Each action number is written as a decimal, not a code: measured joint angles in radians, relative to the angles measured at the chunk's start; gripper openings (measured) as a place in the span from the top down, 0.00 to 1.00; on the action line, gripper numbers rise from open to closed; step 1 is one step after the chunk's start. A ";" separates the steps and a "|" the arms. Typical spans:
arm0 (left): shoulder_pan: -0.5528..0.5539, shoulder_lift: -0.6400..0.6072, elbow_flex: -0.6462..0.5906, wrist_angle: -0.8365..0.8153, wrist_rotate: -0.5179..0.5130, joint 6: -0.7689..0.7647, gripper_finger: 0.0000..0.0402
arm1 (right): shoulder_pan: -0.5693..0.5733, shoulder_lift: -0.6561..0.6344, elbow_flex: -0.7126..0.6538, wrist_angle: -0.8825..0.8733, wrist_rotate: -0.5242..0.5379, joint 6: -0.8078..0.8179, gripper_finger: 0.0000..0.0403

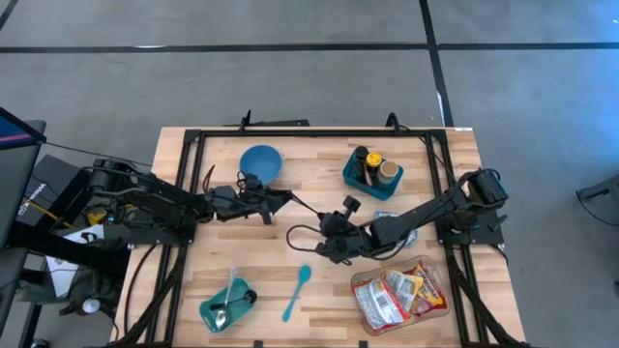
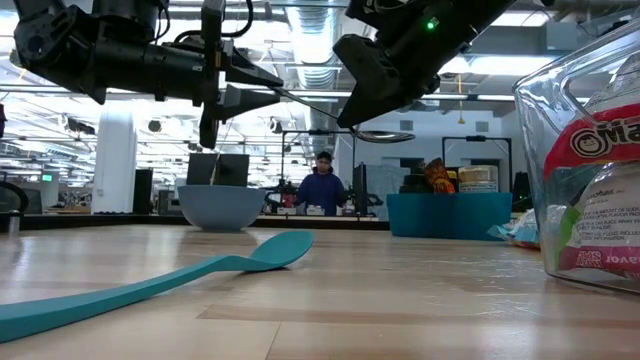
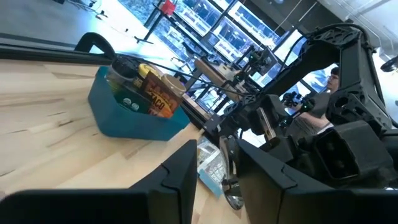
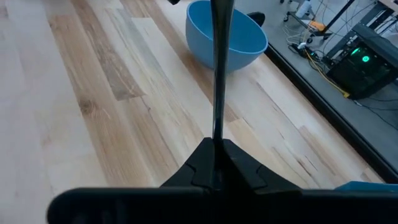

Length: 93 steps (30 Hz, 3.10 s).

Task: Pick & Place Food Item
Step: Put the black spoon into the green bin

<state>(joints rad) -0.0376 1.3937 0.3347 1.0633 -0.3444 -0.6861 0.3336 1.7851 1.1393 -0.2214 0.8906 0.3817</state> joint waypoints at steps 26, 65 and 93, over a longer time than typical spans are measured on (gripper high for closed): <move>-0.001 0.000 0.002 -0.025 -0.004 0.061 0.99 | -0.001 0.002 -0.001 0.000 -0.065 -0.015 0.91; -0.103 -0.252 0.001 -0.233 0.047 0.299 0.99 | 0.157 -0.004 0.131 -0.365 0.337 0.010 0.78; -0.210 -0.577 0.169 -0.883 0.316 0.513 0.99 | 0.113 -0.097 0.129 -0.873 0.368 0.588 0.78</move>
<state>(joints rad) -0.2478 0.8172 0.5034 0.1805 -0.0279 -0.1728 0.4463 1.6886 1.2682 -1.0947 1.2587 0.9695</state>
